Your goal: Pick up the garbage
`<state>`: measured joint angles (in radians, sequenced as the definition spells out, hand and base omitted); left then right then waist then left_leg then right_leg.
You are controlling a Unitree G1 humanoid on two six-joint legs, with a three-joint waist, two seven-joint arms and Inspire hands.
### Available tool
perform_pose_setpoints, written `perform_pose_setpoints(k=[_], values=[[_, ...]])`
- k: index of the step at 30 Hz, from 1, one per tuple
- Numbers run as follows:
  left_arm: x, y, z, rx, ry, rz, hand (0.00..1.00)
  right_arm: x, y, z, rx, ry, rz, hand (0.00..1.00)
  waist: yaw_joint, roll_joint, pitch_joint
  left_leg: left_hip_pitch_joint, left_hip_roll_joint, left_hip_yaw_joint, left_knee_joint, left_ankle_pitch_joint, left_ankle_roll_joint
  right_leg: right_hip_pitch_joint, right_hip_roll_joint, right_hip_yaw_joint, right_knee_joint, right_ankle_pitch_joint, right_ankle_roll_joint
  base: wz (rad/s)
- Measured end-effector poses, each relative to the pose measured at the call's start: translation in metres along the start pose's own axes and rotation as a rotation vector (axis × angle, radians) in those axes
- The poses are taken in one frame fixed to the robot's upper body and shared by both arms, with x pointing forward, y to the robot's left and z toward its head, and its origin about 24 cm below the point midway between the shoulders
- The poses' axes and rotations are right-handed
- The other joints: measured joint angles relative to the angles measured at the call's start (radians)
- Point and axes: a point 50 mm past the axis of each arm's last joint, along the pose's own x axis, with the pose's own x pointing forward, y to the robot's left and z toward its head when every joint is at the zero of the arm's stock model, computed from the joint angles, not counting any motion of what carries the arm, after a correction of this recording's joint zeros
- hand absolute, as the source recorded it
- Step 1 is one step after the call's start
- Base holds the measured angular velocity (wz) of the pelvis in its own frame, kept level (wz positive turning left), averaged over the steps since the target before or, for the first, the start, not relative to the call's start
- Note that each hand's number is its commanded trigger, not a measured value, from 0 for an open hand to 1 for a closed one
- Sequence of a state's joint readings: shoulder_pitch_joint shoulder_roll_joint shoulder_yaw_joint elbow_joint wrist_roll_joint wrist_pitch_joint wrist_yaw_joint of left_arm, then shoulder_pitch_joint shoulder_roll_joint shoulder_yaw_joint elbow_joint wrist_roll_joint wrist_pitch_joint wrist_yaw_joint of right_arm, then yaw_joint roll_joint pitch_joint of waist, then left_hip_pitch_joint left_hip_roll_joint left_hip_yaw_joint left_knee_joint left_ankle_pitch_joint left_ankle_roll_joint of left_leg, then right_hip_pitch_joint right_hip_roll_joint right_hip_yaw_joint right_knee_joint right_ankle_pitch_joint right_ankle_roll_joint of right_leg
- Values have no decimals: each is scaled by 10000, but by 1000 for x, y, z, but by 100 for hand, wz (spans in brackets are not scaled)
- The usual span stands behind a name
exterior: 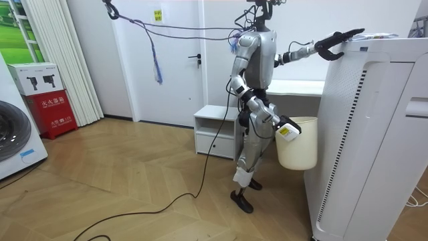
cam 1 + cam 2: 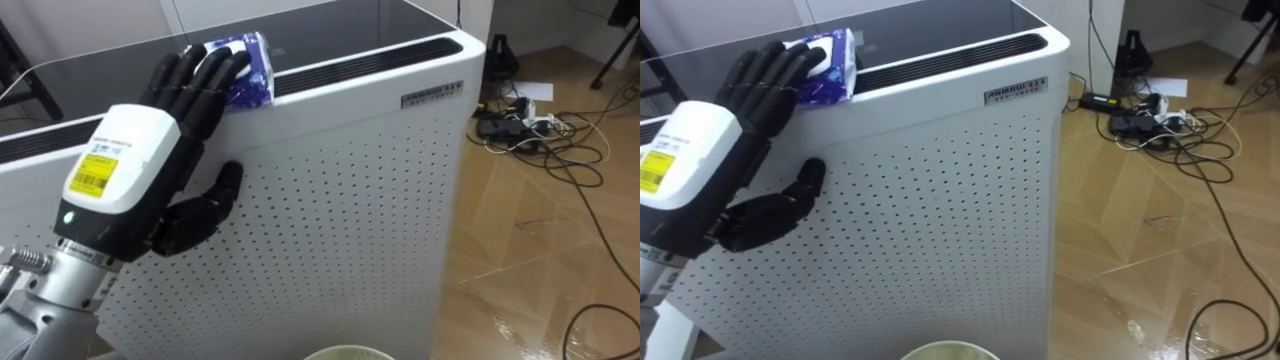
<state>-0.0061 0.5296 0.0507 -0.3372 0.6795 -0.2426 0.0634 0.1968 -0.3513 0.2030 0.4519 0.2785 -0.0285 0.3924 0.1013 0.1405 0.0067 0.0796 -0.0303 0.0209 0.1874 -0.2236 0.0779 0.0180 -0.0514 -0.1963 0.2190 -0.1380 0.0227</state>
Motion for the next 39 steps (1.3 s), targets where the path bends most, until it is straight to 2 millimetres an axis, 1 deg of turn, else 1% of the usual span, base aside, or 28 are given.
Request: perform_pose_setpoints(k=[1, 4, 7, 9, 11, 13, 21, 24, 28, 32, 39], values=[[0, -1, -1, 5, 107, -95, 100, 0, 0, 1, -31, -10, 13, 100, -39, -3, 4, 1, -2, 2, 3, 2, -1, 0, -3, -6, 8, 0, 0, 0], [0, -1, -4, 46, 335, -307, 100, 0, 0, 6, -84, -47, 70, 100, -143, 25, -5, 0, -4, 9, 17, 18, -13, -20, -5, -4, 51, -3, -6, 0], [0, -1, -5, 96, 461, -374, 100, 0, 1, 7, -91, -48, 70, 100, -169, 30, -9, -14, -3, 23, 17, 36, -31, -68, -5, 12, 106, -17, -30, -1], [3, 6, -5, 183, 440, -21, 100, 0, 0, 6, -63, 64, 51, 100, -161, 34, -15, -41, -7, 41, 30, 43, -38, -137, -21, 16, 189, -43, -60, 0], [7, 11, -7, 75, 484, 216, 100, -1, -2, 4, -92, 229, 17, 100, -163, 87, -35, -57, -8, 57, 28, 67, -45, -168, -27, 16, 208, -50, -72, 0], [9, 13, -8, -43, 556, 303, 100, -1, -2, 3, -73, 344, 3, 100, -154, 95, -41, -58, -7, 57, 25, 82, -59, -192, -28, 21, 247, -67, -91, 0], [13, 22, -11, -75, 689, 665, 100, -2, -4, 3, -95, 397, -97, 100, -169, 109, -28, -63, 10, 62, 21, 122, -117, -266, -21, 41, 375, -126, -149, 0], [15, 28, -10, 38, 620, 910, 100, -2, -4, 3, -94, 397, -107, 100, -183, 114, -20, -66, 20, 59, 6, 128, -127, -268, -14, 30, 360, -129, -157, 0], [16, 31, -8, 97, 519, 1113, 100, -2, -4, 3, -86, 391, -102, 100, -186, 122, -8, -63, 22, 56, 3, 128, -126, -261, -12, 16, 316, -130, -156, 0], [16, 33, -7, 82, 434, 1179, 100, -2, -4, 3, -83, 391, -101, 100, -158, 97, 13, -53, 22, 69, -2, 128, -126, -256, -12, 18, 292, -132, -153, 0], [16, 34, -6, -283, 389, 1288, 100, -2, -3, 3, -53, 380, -97, 100, -103, 79, 25, -40, 29, 97, -109, 129, -126, -250, 11, 77, 253, -132, -153, 0]])
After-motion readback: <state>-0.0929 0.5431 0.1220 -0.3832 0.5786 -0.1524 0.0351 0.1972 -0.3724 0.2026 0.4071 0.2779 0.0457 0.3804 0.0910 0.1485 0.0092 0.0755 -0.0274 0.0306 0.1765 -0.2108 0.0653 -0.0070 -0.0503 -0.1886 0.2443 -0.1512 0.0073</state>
